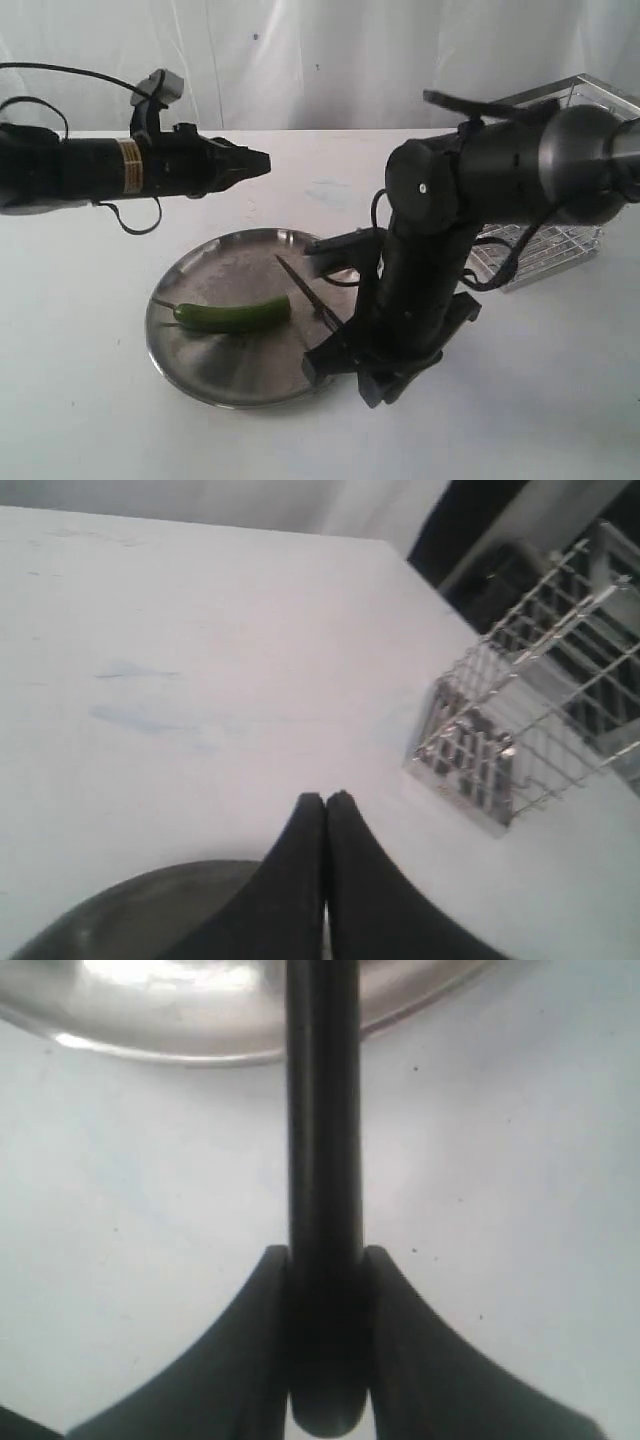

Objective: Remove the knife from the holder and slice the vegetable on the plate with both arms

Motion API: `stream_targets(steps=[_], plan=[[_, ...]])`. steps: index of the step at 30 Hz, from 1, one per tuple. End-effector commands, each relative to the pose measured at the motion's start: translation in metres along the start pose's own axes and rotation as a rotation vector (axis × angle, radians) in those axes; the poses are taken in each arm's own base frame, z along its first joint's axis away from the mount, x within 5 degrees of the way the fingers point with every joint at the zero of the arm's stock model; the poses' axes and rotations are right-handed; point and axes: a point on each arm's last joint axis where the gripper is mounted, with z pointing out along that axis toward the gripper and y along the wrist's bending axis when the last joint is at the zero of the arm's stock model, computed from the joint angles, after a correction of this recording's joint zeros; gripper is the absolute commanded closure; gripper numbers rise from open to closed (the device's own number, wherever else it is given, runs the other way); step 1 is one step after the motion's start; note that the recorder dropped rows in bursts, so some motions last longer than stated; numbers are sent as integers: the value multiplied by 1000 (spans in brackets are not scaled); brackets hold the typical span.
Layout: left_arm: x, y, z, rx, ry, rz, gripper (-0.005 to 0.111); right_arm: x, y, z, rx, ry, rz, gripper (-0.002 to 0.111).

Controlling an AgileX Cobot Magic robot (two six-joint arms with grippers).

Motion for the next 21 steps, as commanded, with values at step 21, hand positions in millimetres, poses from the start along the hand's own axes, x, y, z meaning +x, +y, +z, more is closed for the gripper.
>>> stream_targets(steps=[21], plan=[[19,-58,-72,-643,116,482,107,18,42,-33,19,-122,78,108]])
